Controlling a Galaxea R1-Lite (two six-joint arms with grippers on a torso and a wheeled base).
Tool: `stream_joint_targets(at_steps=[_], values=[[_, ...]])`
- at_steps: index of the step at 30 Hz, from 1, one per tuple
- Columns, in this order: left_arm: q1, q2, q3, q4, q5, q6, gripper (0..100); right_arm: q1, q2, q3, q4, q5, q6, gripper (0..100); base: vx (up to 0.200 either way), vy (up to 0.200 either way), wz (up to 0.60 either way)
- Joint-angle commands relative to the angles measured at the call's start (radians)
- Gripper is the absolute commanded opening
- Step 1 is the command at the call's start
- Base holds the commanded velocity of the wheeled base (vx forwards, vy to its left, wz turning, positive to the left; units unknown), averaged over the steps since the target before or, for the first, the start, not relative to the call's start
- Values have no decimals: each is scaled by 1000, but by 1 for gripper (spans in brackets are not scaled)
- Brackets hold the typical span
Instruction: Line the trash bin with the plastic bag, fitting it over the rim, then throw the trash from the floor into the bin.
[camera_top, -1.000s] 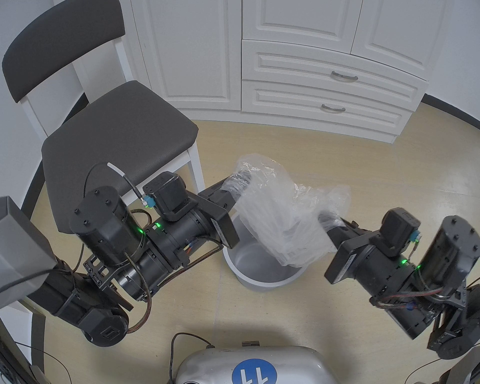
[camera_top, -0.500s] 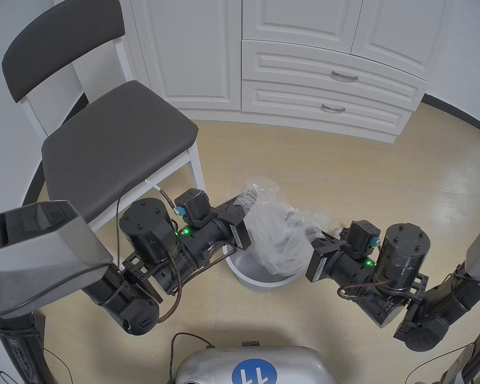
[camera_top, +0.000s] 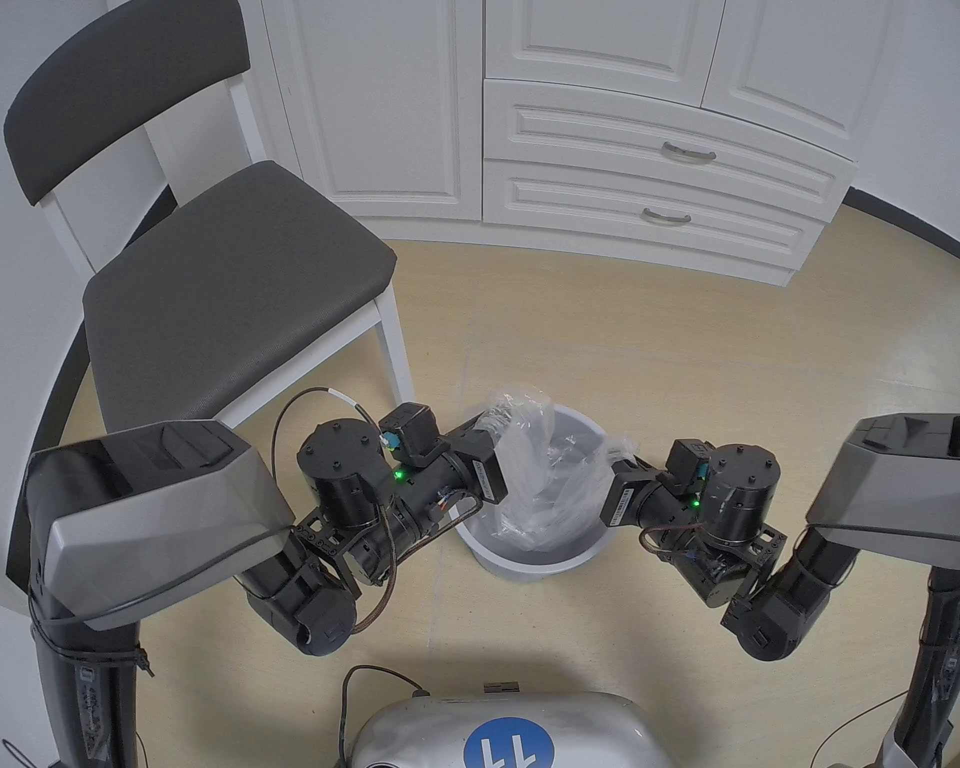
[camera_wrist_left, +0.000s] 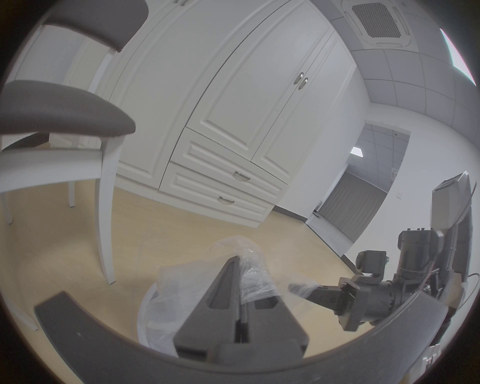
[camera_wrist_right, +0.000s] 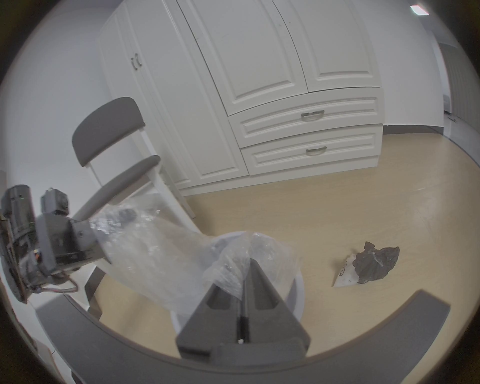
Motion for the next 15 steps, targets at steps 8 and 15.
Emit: stream_joint_targets(at_steps=[8, 15], values=[[7, 98, -47, -1, 3, -25, 0, -90, 63, -40, -9, 4, -35, 0, 0, 0, 0], [20, 207, -122, -1, 5, -23, 0, -125, 26, 7, -6, 6, -93, 0, 0, 0, 0]])
